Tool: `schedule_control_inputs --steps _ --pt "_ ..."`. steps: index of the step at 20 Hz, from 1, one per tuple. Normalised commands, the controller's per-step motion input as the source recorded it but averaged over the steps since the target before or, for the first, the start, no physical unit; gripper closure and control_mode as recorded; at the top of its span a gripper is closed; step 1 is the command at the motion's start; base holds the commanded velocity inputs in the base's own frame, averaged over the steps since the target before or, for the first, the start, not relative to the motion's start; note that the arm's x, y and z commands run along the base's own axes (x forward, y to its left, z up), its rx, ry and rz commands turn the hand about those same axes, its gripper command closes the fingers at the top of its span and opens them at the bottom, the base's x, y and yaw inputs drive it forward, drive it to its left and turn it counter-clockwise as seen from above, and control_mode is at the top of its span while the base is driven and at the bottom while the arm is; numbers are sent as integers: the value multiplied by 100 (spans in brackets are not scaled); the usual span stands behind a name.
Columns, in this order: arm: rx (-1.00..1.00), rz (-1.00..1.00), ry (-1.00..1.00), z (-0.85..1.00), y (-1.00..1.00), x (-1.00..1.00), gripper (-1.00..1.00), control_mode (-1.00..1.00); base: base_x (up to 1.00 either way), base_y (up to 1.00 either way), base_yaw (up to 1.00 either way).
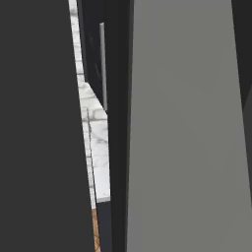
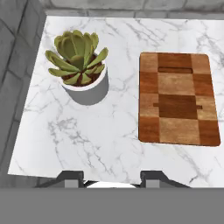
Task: Grab the spray bottle from the cabinet, then place it next to the cutting board for sanitizing. Then grab the dish brush from the countertop next to the sink and place it next to the cutting board.
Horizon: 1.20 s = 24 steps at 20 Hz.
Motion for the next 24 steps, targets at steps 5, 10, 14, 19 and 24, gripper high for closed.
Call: schedule_control_inputs --steps 5,10,14,19,24 --pt "0 0 0 0 0 -42 -100 -100 0 0 0" --pt "-1 1 -24 9 0 -93 -100 -100 0 0 0" --pt "-1 1 -34 51 -1 -81 -100 -100 0 0 0" --pt "0 0 -38 66 -17 -52 -100 -100 0 0 0" --pt "0 0 -35 79 -30 -19 -100 -100 0 0 0"
